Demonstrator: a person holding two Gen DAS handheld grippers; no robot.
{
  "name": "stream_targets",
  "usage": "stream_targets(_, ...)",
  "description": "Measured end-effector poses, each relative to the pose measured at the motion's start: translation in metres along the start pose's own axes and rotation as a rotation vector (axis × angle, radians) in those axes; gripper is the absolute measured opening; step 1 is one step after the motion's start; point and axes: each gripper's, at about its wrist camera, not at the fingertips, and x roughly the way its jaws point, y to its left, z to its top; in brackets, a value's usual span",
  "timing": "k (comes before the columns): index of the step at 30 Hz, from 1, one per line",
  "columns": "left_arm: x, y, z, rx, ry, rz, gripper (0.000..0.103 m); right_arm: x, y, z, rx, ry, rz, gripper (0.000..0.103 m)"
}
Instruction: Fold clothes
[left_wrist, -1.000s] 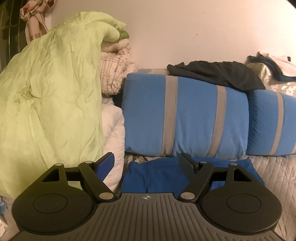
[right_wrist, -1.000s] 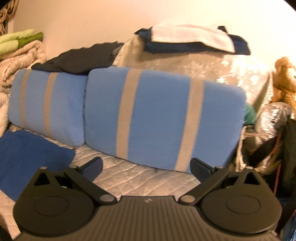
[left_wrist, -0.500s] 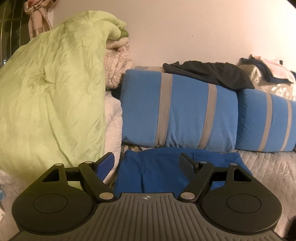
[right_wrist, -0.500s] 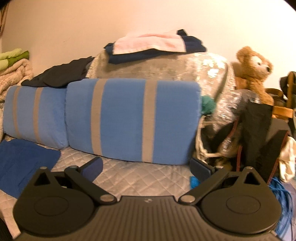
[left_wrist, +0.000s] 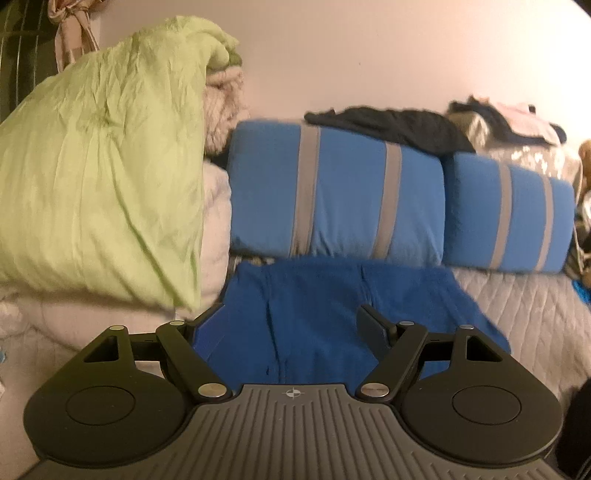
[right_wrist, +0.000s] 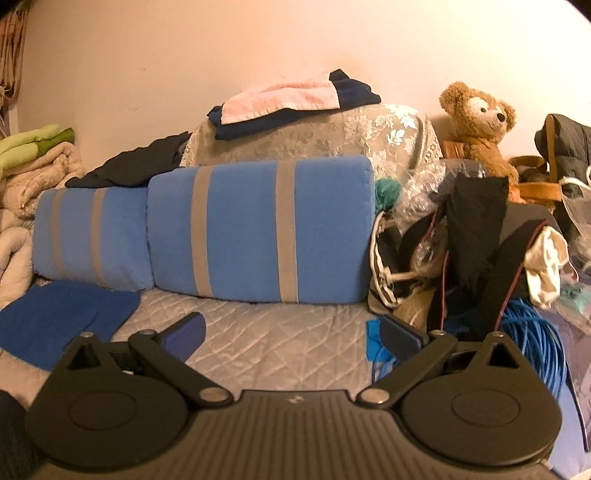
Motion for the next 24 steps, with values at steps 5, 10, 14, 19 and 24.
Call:
stream_targets(5, -0.011, -0.002, -0.02, -0.014, 0.012, -0.04, 0.076, -0.02, -0.012, -0.023, 0.009, 0.011, 0.011, 0.103)
stream_targets(10, -0.018, -0.004, -0.036, -0.037, 0.024, -0.082, 0.077, -0.028, -0.014, -0.048, -0.052, 0.066, 0.016, 0.103)
stream_targets(14, -0.008, -0.012, -0.053, -0.032, 0.065, -0.098, 0.077, -0.022, -0.01, -0.072, -0.088, 0.118, 0.027, 0.103)
stream_targets(19, 0.014, -0.022, -0.074, -0.019, 0.129, -0.1, 0.077, -0.008, -0.003, -0.1, -0.125, 0.182, 0.036, 0.103)
stream_targets(24, 0.034, -0.029, -0.092, -0.034, 0.171, -0.11, 0.077, 0.016, 0.005, -0.122, -0.135, 0.237, 0.016, 0.103)
